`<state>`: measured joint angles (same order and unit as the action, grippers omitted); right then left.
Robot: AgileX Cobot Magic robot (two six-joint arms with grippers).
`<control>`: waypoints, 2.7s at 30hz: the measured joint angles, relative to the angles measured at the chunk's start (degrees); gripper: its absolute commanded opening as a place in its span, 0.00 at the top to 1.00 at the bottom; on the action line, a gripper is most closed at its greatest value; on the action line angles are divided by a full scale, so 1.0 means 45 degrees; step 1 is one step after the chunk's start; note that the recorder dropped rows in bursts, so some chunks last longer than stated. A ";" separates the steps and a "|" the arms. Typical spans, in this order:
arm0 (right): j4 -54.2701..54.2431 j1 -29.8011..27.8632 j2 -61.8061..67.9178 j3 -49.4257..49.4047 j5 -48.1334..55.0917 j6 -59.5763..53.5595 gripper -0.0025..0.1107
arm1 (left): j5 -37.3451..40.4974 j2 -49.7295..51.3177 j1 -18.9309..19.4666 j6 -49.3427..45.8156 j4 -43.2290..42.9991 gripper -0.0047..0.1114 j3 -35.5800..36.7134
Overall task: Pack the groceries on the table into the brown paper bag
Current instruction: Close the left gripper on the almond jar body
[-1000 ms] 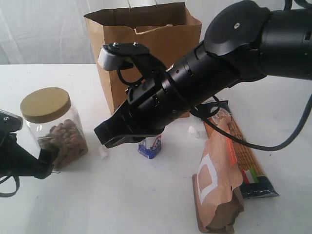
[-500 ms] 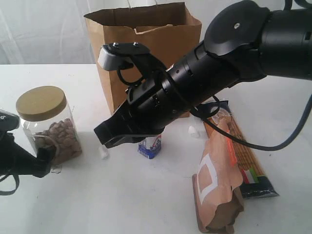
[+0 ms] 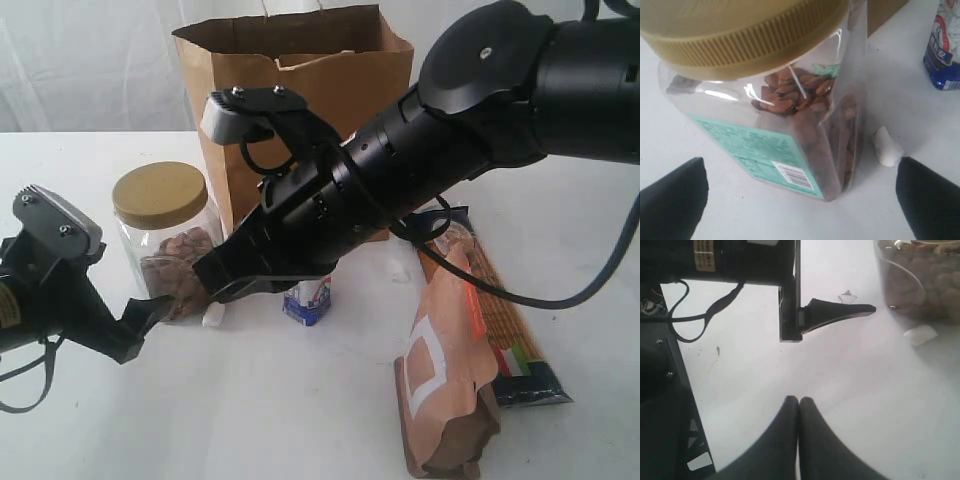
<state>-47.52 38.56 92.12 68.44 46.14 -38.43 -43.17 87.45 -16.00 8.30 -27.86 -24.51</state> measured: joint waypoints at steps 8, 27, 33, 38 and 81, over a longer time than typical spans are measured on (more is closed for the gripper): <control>0.0000 0.0000 0.0000 0.0000 0.0488 0.0000 0.98 | -0.1048 0.0000 0.2072 -0.0176 -0.1247 0.05 0.0000; 0.0000 0.0000 0.0000 0.0000 0.0653 0.0000 0.98 | -0.4463 0.2277 0.5491 0.6363 -1.0195 0.05 -0.2686; 0.0000 0.0000 0.0000 0.0000 0.0653 0.0000 0.98 | -0.4048 0.2352 0.5444 0.6017 -0.9690 0.05 -0.2686; 0.0000 0.0000 0.0000 0.0000 0.0435 0.0000 0.98 | -0.4122 0.2897 0.5122 0.5217 -0.9690 0.05 -0.2686; 0.0866 0.0000 0.0000 0.0000 -0.0549 0.0000 0.98 | -0.1593 0.4041 0.1145 0.2600 -0.4225 0.05 -0.3287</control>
<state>-43.62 38.56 92.12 68.44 43.67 -38.43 -50.34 105.64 -10.85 20.00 -46.87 -39.30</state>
